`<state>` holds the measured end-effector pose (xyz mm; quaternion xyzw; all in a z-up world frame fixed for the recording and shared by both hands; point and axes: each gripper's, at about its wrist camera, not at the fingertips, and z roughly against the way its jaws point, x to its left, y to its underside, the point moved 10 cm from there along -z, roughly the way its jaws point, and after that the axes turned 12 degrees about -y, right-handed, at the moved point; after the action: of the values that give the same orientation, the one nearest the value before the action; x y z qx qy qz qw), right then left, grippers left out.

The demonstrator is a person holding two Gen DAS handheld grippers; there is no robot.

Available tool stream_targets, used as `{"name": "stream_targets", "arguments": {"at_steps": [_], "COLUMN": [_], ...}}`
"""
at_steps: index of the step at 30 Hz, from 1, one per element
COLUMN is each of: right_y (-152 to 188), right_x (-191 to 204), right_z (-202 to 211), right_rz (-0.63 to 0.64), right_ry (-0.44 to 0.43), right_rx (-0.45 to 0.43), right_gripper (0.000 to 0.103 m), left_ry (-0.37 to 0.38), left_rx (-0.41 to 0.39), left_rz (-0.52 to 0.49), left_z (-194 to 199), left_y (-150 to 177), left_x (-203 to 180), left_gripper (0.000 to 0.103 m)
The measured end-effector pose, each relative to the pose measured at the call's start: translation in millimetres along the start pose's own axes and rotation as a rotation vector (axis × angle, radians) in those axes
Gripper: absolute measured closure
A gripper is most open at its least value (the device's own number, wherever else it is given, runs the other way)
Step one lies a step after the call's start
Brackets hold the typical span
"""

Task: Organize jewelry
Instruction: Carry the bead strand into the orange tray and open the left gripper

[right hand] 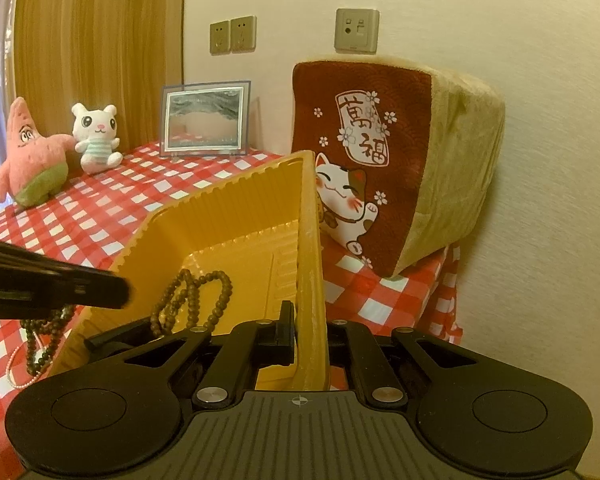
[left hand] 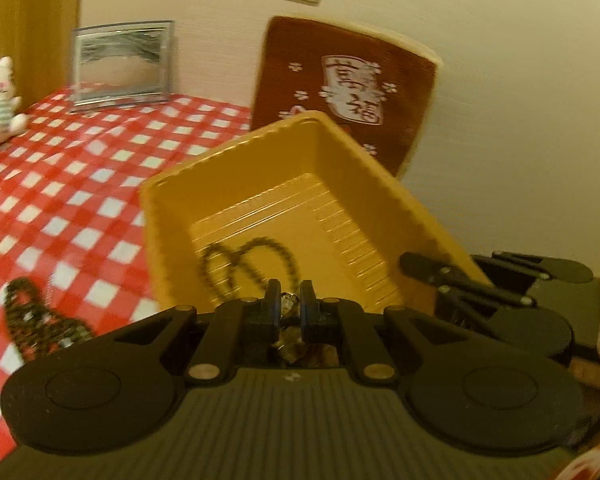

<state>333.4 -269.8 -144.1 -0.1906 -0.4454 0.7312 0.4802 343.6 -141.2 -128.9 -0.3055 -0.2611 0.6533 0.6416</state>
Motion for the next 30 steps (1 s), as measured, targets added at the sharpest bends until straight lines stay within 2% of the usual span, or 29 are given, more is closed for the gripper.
{"name": "stream_targets", "arguments": {"at_steps": [9,11,15,16,22,30], "right_y": [-0.4,-0.4,-0.5,-0.4,1.7,2.7], "right_x": [0.3,0.3,0.3,-0.4,-2.0,-3.0], "right_z": [-0.2,-0.2,-0.2,-0.3,-1.8,-2.6], "right_rz": [-0.006,-0.005,-0.006,-0.007,-0.008,-0.006], "right_ry": [-0.002,-0.002,-0.003,-0.004,-0.005,-0.004], "right_rx": [-0.001,-0.001,0.001,0.001,0.005,0.006], "right_gripper": [0.097,0.097,0.097,0.097,0.097,0.097], "left_ry": [0.032,0.041,0.024,0.013,-0.073,-0.252], "left_rx": [0.012,0.018,0.01,0.009,0.007,0.031], "left_rz": [-0.003,0.008,0.037,0.049,0.135,0.23], "left_z": [-23.5,-23.2,-17.5,-15.3,3.4,32.9], "left_y": [-11.4,-12.5,-15.7,-15.9,-8.1,23.7], "left_x": [-23.0,-22.7,-13.2,-8.3,37.3,116.9], "left_gripper": [0.094,0.078,0.07,0.067,0.065,0.065]}}
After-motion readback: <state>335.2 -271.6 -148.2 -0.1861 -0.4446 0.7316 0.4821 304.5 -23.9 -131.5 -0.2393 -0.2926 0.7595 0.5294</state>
